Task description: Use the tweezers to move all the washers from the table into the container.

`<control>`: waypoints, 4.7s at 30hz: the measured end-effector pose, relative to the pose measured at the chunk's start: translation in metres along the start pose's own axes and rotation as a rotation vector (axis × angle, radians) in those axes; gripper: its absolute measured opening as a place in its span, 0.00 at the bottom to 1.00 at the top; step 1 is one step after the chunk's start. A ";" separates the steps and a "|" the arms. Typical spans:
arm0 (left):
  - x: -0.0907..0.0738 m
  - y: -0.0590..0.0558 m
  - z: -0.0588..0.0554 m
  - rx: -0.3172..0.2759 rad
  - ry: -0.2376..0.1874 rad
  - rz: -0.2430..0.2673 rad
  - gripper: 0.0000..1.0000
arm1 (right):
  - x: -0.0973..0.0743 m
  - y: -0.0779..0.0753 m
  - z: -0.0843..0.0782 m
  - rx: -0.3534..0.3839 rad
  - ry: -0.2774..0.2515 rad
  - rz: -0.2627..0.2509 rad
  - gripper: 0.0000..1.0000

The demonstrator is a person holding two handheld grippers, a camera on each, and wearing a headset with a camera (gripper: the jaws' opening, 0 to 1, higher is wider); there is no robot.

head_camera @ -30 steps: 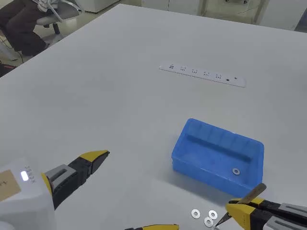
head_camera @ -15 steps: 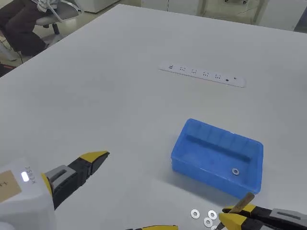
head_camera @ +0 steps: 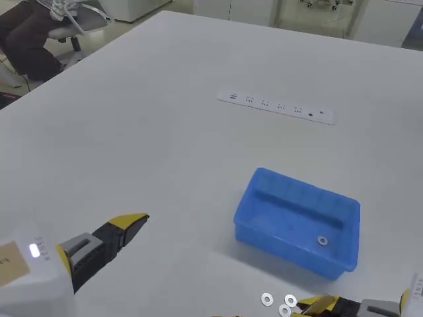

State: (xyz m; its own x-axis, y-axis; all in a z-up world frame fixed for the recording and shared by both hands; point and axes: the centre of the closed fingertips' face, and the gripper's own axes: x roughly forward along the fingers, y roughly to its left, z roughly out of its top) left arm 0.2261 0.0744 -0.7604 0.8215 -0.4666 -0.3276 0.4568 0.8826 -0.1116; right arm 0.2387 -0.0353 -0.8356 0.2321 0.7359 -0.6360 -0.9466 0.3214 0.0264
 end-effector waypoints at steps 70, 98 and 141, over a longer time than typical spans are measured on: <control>0.000 0.001 0.000 -0.012 -0.006 -0.008 0.92 | 0.006 -0.137 0.048 0.428 -0.184 -0.118 0.03; 0.000 0.000 0.000 -0.007 -0.001 -0.009 0.92 | 0.024 -0.134 0.035 0.289 -0.093 -0.124 0.04; 0.002 0.000 -0.001 -0.004 -0.001 -0.018 0.92 | -0.033 -0.070 0.071 0.255 -0.258 -0.077 0.04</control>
State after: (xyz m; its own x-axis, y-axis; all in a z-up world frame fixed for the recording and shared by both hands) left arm 0.2268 0.0733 -0.7622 0.8138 -0.4822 -0.3243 0.4697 0.8744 -0.1215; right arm 0.3137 -0.0399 -0.7615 0.3800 0.8195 -0.4289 -0.8457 0.4957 0.1978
